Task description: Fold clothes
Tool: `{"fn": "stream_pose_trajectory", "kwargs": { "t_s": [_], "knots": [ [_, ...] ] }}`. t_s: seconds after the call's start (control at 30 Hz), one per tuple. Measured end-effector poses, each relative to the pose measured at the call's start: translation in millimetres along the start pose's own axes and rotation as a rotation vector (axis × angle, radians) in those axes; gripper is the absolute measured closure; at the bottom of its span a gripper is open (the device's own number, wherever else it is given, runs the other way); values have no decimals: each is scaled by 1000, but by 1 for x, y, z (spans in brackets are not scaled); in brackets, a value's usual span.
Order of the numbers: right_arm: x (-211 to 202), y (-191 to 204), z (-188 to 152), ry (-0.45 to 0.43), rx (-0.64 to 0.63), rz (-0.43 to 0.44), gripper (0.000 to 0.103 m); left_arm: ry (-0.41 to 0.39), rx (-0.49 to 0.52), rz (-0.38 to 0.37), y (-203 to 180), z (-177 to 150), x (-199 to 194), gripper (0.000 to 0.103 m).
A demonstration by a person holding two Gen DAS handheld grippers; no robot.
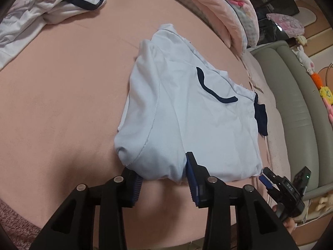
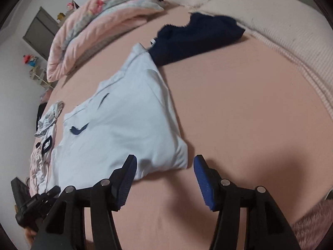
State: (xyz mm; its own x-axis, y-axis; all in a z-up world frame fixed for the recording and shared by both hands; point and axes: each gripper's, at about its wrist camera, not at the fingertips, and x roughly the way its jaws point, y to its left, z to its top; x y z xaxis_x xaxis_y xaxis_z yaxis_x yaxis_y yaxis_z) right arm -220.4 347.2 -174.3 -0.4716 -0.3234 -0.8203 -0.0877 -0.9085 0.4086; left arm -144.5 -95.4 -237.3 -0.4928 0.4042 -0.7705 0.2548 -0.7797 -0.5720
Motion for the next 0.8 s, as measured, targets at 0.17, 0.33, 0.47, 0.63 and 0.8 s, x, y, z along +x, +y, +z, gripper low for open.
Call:
{"fn": "stream_pose_trajectory", "kwargs": {
  "t_s": [0.17, 0.33, 0.47, 0.63, 0.8],
  "knots": [
    [25, 3, 1, 22, 16, 25, 86, -15, 18, 5, -2, 5, 7, 69],
    [15, 29, -11, -19, -108, -34, 93, -33, 96, 47, -12, 10, 4, 81],
    [2, 31, -15, -22, -108, -21, 94, -32, 116, 58, -12, 13, 0, 82],
    [-8, 34, -28, -3, -124, -18, 94, -23, 123, 65, -7, 17, -7, 83],
    [-9, 37, -40, 20, -160, -46, 93, 13, 95, 73, 4, 19, -7, 78]
  ]
}}
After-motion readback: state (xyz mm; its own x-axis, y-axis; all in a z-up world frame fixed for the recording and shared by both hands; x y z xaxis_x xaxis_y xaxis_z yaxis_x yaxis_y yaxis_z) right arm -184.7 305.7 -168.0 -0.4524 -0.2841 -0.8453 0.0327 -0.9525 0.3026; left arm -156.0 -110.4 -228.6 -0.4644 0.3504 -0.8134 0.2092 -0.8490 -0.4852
